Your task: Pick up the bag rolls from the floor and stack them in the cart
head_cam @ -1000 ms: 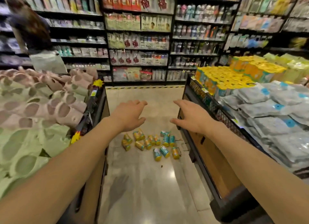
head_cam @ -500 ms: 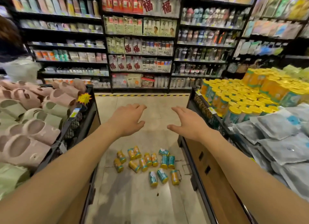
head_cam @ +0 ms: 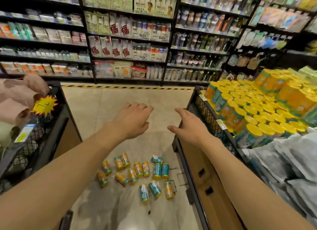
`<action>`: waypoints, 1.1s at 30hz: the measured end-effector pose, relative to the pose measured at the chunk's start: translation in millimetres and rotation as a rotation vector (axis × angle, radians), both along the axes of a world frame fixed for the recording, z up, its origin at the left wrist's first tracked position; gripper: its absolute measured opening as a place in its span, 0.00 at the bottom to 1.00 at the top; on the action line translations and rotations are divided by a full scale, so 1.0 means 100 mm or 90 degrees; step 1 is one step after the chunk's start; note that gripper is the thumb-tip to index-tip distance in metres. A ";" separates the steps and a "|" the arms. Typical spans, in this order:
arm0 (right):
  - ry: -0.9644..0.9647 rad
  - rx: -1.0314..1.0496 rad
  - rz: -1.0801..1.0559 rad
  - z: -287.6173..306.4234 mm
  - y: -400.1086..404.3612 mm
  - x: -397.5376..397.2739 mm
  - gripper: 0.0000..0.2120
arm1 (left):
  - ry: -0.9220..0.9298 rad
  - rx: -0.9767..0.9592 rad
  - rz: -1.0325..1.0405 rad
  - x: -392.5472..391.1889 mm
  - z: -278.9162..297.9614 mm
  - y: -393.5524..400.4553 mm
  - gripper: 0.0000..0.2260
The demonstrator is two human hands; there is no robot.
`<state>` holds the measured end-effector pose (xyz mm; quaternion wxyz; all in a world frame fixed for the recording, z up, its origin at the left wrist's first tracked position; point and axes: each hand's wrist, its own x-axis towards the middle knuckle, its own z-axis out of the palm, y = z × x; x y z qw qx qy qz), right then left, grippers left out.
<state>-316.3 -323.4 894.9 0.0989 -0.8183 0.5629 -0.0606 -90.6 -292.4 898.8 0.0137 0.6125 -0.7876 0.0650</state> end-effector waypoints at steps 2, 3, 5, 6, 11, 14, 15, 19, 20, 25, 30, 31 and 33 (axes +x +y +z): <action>0.009 -0.002 0.005 -0.11 -0.29 0.02 0.40 | 0.016 0.002 -0.002 -0.01 -0.10 -0.28 0.24; 0.016 -0.002 0.008 -0.18 -0.42 0.02 0.40 | 0.021 0.006 0.001 -0.01 -0.17 -0.41 0.24; 0.027 -0.001 0.010 -0.34 -0.71 -0.01 0.40 | 0.034 0.024 0.014 -0.03 -0.36 -0.66 0.25; 0.031 -0.002 0.012 -0.44 -0.86 -0.04 0.40 | 0.041 0.033 0.026 -0.05 -0.49 -0.78 0.25; 0.039 0.002 0.035 -1.33 -1.51 -0.17 0.41 | 0.066 0.062 0.053 -0.13 -1.36 -1.32 0.26; 0.034 0.021 0.033 -2.06 -1.74 -0.28 0.41 | 0.105 0.072 0.065 -0.24 -2.04 -1.57 0.27; 0.032 0.029 0.032 -2.33 -1.79 -0.31 0.41 | 0.129 0.076 0.071 -0.28 -2.33 -1.62 0.27; -0.023 0.104 -0.001 -3.65 -1.83 -0.42 0.40 | 0.194 0.108 0.096 -0.41 -3.76 -1.70 0.26; -0.024 0.121 -0.007 -4.02 -1.81 -0.44 0.40 | 0.200 0.128 0.100 -0.43 -4.17 -1.69 0.26; -0.013 0.172 -0.037 -5.88 -1.71 -0.51 0.41 | 0.199 0.184 0.128 -0.49 -6.16 -1.60 0.27; -0.019 0.179 -0.061 -7.40 -1.64 -0.53 0.37 | 0.187 0.206 0.134 -0.44 -7.76 -1.50 0.28; -0.019 0.180 -0.059 -7.65 -1.63 -0.53 0.37 | 0.182 0.208 0.131 -0.42 -8.00 -1.47 0.29; -0.016 0.181 -0.052 -8.08 -1.61 -0.53 0.39 | 0.167 0.197 0.112 -0.37 -8.40 -1.41 0.29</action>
